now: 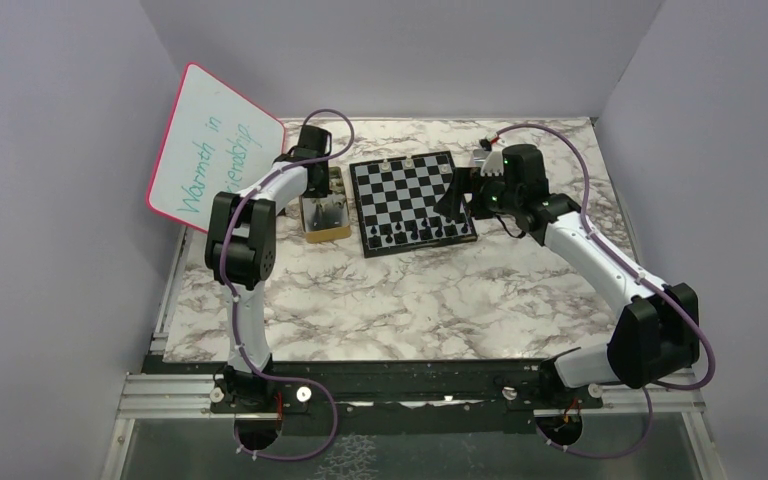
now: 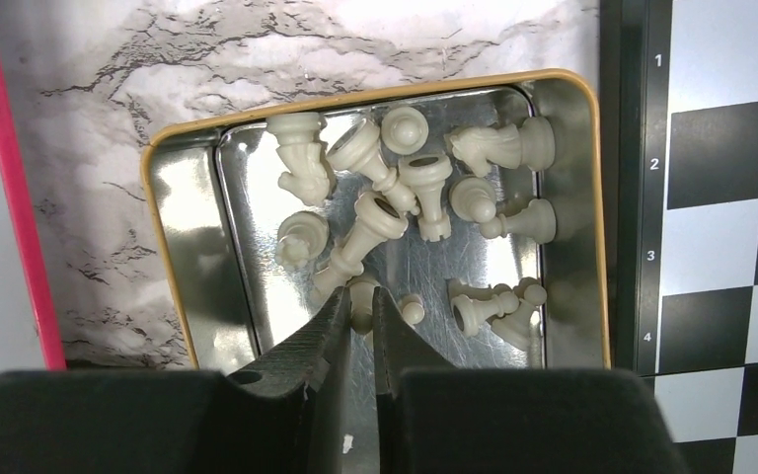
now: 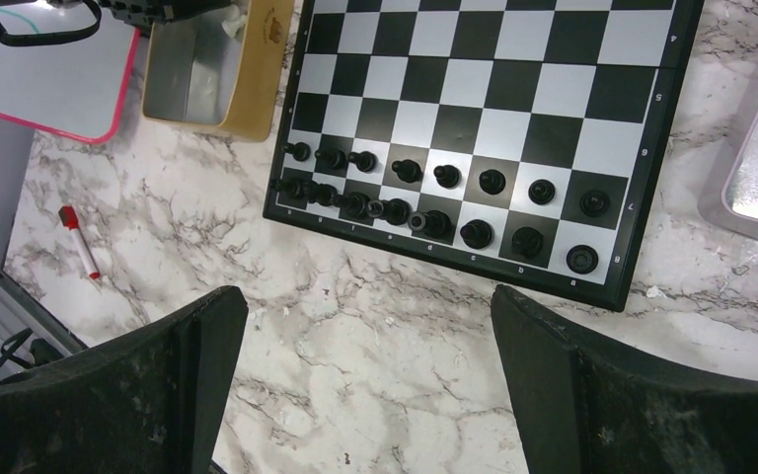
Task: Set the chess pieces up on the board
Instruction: Pick up the chess piece from the storage box.
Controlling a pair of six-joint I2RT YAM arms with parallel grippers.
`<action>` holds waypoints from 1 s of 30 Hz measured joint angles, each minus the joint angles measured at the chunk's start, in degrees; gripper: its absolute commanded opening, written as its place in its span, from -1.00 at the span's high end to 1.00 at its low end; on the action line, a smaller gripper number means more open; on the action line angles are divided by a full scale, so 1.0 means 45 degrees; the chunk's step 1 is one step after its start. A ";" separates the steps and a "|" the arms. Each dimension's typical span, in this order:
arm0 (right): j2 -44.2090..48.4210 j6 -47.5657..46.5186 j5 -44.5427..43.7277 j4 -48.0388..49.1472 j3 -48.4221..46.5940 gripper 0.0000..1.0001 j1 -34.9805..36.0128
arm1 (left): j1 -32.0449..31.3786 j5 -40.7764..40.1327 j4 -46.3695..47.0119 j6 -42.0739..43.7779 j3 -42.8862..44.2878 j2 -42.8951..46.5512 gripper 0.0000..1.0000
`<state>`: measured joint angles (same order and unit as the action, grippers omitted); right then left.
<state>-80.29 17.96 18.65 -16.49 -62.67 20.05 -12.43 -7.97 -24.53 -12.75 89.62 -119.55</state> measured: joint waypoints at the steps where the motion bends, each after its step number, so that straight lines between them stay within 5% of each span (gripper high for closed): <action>1: 0.0000 0.0000 0.0000 0.0005 0.0005 -1.00 0.0000 | 0.0000 0.0019 -0.0005 0.0000 0.0000 -0.0010 0.74; 30: 0.0131 0.0010 0.0034 0.0019 0.0277 -1.00 0.0000 | -0.0107 0.0884 -0.1695 -0.0204 0.1831 0.0976 0.83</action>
<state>-79.70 18.00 18.81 -16.40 -61.43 20.05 -12.91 -3.99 -32.16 -13.67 97.86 -115.15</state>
